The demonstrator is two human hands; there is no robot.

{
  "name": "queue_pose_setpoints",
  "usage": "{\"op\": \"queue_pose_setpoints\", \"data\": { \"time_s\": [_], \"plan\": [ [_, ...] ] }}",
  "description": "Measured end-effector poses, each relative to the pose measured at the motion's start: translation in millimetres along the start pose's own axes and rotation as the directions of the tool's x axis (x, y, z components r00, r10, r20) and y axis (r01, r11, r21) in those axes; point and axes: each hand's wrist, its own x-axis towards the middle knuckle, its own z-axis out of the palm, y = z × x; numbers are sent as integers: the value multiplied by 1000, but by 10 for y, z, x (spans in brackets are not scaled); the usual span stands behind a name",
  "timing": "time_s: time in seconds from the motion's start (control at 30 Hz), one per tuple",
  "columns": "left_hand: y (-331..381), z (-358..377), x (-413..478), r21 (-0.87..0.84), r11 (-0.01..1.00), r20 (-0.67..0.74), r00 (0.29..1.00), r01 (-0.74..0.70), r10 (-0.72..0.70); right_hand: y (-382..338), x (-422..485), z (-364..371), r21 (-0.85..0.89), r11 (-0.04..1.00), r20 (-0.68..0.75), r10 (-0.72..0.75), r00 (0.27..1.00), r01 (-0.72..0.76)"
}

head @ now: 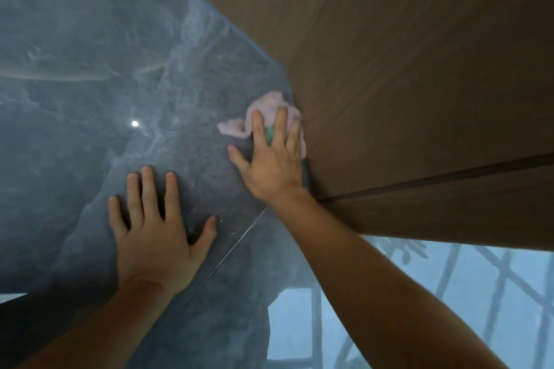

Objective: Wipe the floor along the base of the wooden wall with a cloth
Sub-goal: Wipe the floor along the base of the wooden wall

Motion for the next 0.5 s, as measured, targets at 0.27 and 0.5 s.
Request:
{"op": "queue_pose_setpoints", "data": {
  "time_s": [0.27,0.5],
  "plan": [
    [-1,16,21,-19,1000,-31,1000,5,-6,-115,638,-126,-66,996,-66,-57,996,52],
    [5,2,23,-25,1000,-47,999,1,-2,372,-1610,25,-121,983,134,-119,984,135]
  ]
}}
